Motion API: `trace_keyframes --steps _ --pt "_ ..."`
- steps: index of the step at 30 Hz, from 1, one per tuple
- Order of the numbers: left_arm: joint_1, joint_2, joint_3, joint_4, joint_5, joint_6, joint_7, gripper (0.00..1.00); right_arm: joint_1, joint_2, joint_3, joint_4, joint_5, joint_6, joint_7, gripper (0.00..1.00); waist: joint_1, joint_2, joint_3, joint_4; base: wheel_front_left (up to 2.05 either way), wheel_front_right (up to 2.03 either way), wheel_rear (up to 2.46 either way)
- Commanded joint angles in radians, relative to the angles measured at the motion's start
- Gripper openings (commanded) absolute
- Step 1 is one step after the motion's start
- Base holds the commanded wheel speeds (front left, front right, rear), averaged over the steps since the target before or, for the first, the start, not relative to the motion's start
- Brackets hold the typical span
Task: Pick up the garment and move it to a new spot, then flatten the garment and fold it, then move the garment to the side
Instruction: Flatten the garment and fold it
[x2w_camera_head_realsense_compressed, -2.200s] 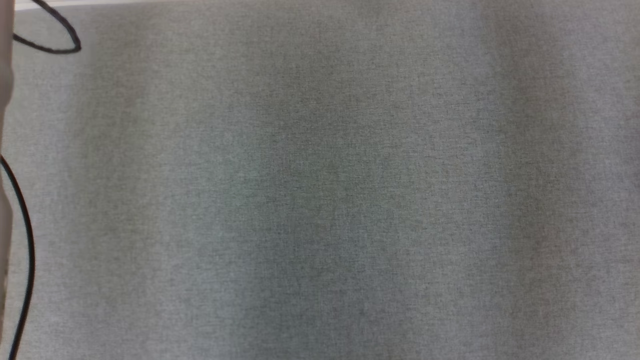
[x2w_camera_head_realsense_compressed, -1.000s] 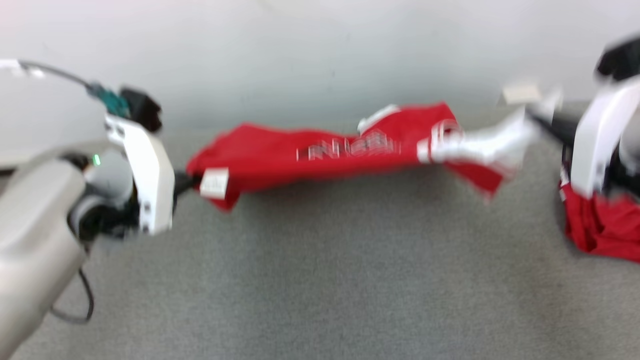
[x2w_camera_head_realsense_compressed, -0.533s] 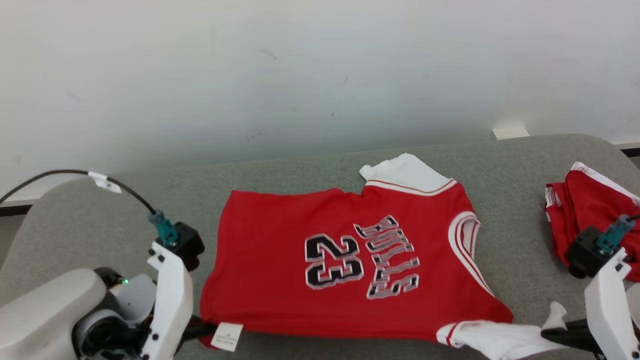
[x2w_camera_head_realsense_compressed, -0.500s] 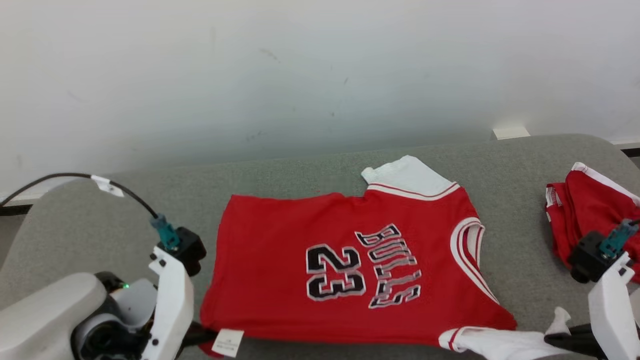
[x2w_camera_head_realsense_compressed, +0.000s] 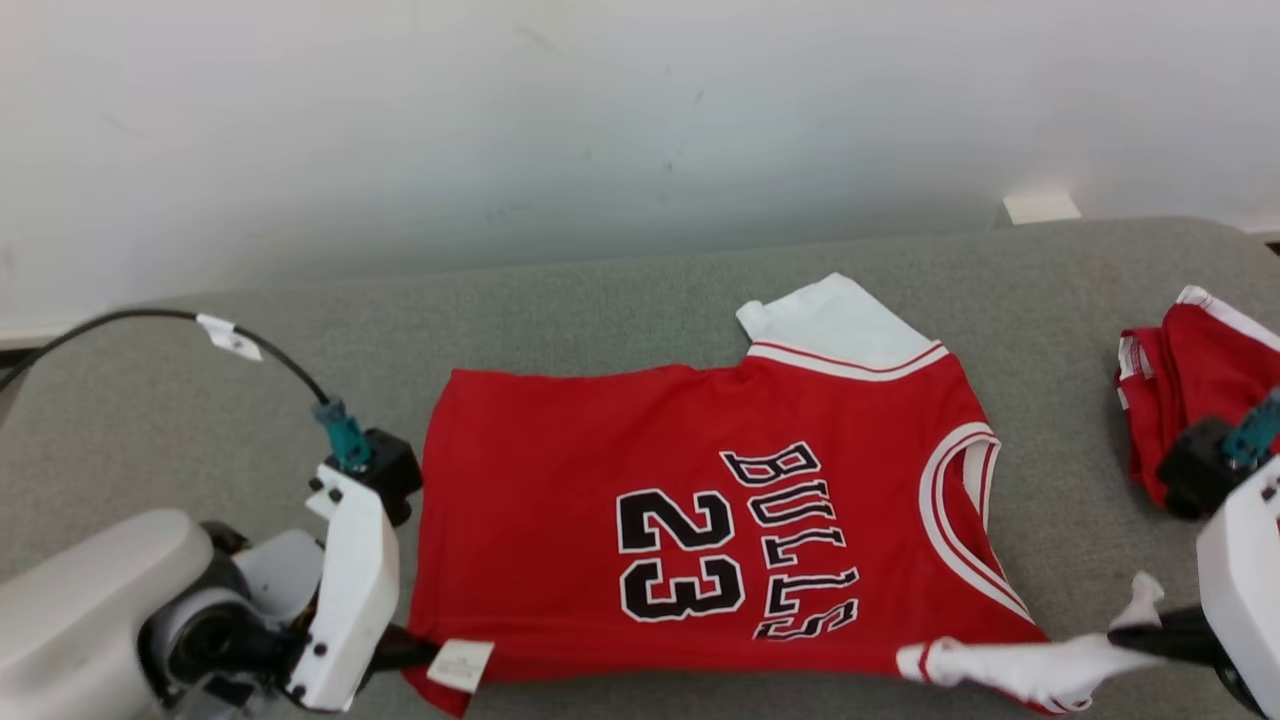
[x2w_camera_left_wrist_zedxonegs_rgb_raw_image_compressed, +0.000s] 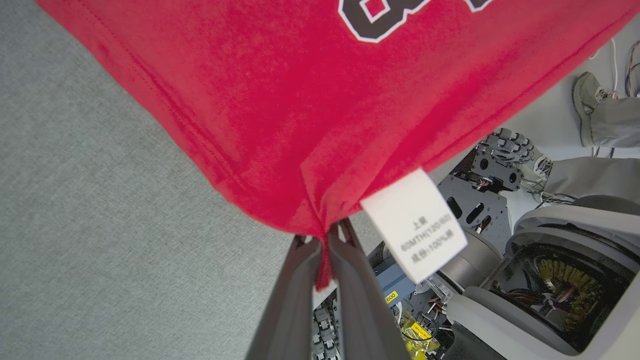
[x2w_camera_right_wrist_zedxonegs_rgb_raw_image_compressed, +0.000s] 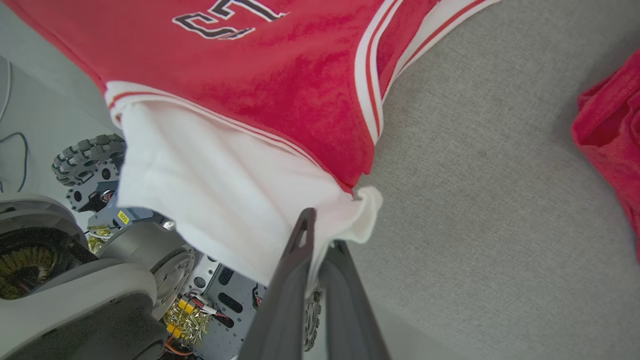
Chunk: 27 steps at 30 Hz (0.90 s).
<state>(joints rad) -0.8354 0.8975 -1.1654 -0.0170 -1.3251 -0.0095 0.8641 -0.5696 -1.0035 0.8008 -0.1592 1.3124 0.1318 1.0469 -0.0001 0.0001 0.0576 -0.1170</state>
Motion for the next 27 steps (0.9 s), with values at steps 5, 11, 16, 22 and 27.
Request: trace_keyframes --steps 5,11,16,22,27 --pt "-0.076 -0.061 0.010 0.110 0.010 -0.008 0.044 0.00 -0.077 0.139 -0.070 0.144 -0.072 -0.003 0.070 0.00 0.0001 -0.0001 0.086 -0.008 0.00 0.00 0.00" --pt "-0.143 -0.128 0.011 0.254 0.036 -0.039 0.058 0.00 -0.153 0.308 -0.123 0.300 -0.183 -0.002 0.108 0.00 0.0001 -0.0001 0.136 -0.019 0.00 0.00 0.00" --pt "-0.178 -0.178 0.007 0.370 0.050 -0.061 0.050 0.00 -0.196 0.426 -0.152 0.418 -0.270 -0.003 0.097 0.00 0.0001 -0.0001 0.159 -0.026 0.00 0.00 0.00" --pt "-0.198 -0.225 0.006 0.474 0.067 -0.092 0.009 1.00 -0.220 0.522 -0.181 0.516 -0.347 -0.002 0.032 1.00 0.0001 -0.0001 0.167 -0.027 0.00 0.00 0.00" --pt "-0.187 -0.242 -0.001 0.510 0.063 -0.111 -0.014 1.00 -0.203 0.552 -0.201 0.536 -0.387 -0.002 -0.084 1.00 0.0001 -0.0001 0.138 -0.020 0.00 0.00 0.00"
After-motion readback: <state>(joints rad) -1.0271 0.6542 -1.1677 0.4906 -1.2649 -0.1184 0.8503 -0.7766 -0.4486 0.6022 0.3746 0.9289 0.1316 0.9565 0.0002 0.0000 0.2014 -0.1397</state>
